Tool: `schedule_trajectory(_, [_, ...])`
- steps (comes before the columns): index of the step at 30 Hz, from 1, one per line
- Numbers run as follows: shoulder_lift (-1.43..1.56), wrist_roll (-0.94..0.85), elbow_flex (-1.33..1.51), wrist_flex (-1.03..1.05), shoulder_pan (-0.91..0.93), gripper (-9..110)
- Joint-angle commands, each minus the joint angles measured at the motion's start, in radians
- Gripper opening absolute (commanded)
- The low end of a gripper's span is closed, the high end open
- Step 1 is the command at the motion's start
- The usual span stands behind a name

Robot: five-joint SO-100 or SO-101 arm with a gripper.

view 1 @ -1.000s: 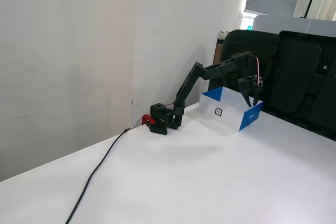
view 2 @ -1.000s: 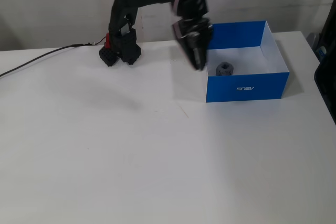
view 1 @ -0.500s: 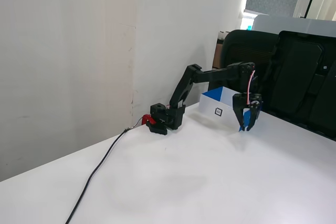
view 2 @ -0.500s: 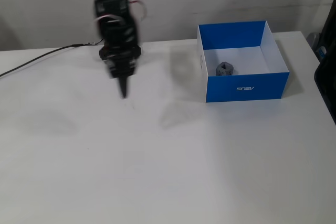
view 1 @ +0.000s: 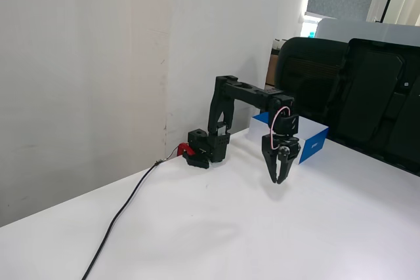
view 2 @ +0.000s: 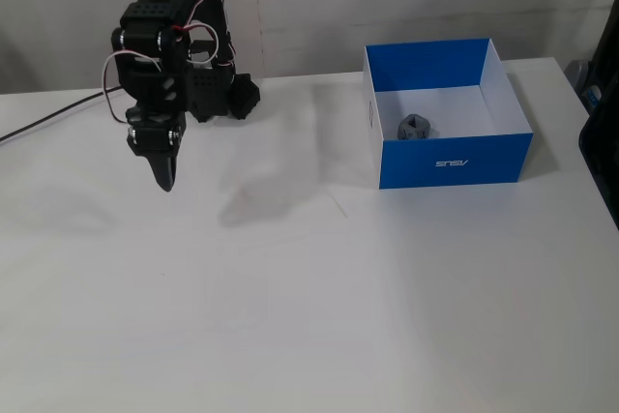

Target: Grasp the gray block and put it in the box.

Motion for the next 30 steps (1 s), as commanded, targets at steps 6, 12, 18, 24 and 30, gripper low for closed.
schedule_trajectory(6, [0.388, 0.035, 0.365, -0.207, 0.002, 0])
schedule_trajectory(12, [0.598, 0.043, 0.502, -0.282, 0.029, 0])
schedule_trajectory(18, [0.827, 0.032, 0.73, -0.442, 0.035, 0])
schedule_trajectory(24, [1.089, 0.025, 0.98, -0.569, 0.02, 0])
schedule_trajectory(30, [1.331, 0.018, 1.175, -0.661, 0.012, 0])
